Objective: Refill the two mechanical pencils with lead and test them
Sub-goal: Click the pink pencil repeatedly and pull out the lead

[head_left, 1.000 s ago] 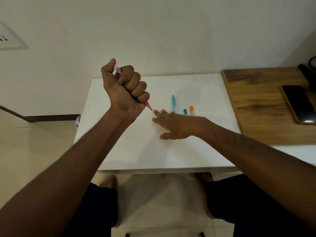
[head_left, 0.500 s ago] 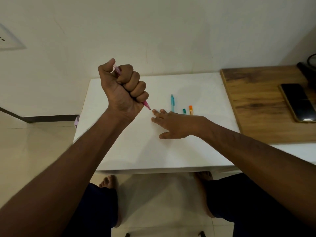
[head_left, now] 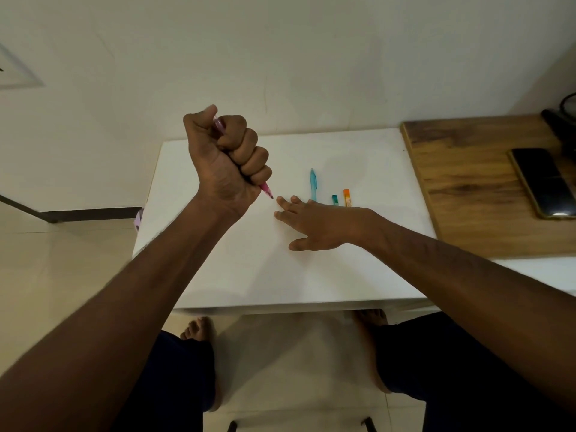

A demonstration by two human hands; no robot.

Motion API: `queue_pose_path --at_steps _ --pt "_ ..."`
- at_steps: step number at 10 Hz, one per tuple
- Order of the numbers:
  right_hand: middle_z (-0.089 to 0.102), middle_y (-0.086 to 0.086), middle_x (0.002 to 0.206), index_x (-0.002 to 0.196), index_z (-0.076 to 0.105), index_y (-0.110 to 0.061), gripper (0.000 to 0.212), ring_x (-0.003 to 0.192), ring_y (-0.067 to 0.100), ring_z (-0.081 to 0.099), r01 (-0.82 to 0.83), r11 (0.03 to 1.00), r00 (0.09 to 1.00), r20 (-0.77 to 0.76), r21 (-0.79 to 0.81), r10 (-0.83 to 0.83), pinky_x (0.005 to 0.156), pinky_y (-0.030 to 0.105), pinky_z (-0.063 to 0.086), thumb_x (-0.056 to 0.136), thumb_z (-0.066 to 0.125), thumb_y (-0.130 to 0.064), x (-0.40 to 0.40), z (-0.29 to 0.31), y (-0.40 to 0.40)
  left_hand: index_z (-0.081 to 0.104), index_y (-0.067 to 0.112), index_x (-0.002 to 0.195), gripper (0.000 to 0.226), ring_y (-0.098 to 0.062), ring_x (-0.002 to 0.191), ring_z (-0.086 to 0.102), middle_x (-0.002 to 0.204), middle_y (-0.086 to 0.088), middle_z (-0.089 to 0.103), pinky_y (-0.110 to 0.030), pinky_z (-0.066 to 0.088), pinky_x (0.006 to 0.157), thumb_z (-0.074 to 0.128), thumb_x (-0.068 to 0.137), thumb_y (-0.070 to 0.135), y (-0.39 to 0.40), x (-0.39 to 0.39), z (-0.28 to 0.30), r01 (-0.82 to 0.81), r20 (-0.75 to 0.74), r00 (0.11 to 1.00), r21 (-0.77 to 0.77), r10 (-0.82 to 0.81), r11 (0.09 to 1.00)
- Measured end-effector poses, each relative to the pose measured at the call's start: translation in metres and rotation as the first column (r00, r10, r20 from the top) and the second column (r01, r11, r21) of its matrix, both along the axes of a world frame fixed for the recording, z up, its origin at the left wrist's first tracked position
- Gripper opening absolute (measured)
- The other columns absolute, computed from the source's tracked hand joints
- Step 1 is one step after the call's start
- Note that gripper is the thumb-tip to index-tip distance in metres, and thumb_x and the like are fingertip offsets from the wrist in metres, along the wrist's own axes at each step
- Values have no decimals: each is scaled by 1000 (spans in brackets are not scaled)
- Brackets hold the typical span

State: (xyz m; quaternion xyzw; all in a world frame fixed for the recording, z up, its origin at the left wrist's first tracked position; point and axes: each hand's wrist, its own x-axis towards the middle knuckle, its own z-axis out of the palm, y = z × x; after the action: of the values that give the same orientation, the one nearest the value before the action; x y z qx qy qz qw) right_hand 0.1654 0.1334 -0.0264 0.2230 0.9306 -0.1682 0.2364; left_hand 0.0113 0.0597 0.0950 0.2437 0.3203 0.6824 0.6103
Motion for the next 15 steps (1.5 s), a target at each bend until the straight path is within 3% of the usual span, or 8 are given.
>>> queue_pose_path --at_steps 15 --pt "-14 5 176 169 5 -17 84 163 28 -6 6 1000 1000 6 -8 -6 129 46 12 107 55 -44 0 3 -2 16 25 56 50 -14 49 -1 53 6 6 -21 3 52 15 104 41 0 3 -5 -61 -145 988 -19 57 998"
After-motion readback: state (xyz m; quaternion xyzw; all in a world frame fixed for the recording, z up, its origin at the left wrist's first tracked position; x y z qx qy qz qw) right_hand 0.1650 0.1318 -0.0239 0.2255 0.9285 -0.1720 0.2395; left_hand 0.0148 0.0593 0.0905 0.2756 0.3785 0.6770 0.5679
